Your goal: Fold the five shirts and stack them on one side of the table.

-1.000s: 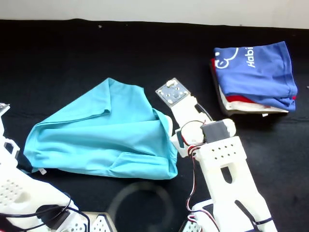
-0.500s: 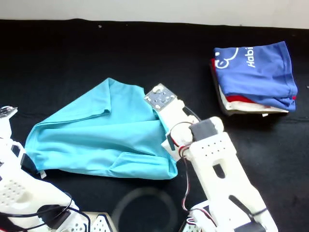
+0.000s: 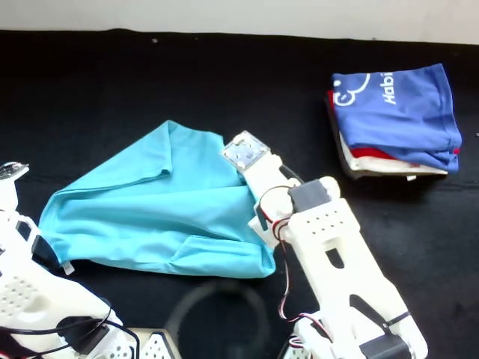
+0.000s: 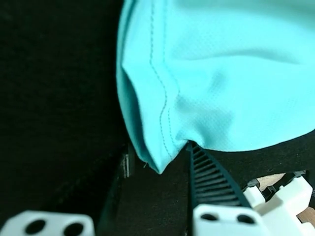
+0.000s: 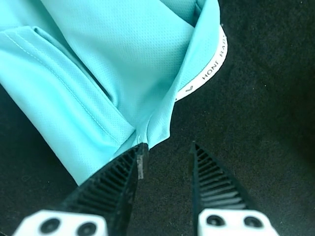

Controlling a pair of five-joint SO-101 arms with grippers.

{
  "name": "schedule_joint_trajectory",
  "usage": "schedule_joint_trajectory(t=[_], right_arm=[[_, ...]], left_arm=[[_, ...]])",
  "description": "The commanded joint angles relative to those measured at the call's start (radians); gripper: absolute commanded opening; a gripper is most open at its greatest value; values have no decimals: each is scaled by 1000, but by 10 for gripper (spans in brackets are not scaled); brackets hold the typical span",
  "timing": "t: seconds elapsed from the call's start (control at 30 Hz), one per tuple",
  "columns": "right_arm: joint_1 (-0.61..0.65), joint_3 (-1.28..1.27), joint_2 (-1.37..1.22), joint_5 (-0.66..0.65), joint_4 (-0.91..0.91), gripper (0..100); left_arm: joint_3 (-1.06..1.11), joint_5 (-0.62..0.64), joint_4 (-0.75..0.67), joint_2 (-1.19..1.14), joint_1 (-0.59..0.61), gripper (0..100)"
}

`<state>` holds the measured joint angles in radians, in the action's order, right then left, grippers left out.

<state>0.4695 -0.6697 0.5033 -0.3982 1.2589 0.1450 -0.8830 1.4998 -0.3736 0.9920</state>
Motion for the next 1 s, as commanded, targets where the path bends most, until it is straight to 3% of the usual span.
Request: schedule_joint_trajectory(t=[0.0,0.23,0.37,0.5,0.77,0.97], right_arm=[[10,15,-1,-5,-12,141],[97,4,-4,-3,-30,141],[137,8,-38,11,-131,141],[174,16,-202,130,-150,144],[317,133,-435,143,-143,145],[300,202,-598,143,-151,145]], left_arm=[[-25,32,-91,19,1,179],[-24,54,-137,-79,-15,163],[-22,57,-137,-90,-16,5],[-24,74,-137,-88,-15,8],[-24,74,-137,-88,-16,10],[-28,74,-137,-88,-16,10]])
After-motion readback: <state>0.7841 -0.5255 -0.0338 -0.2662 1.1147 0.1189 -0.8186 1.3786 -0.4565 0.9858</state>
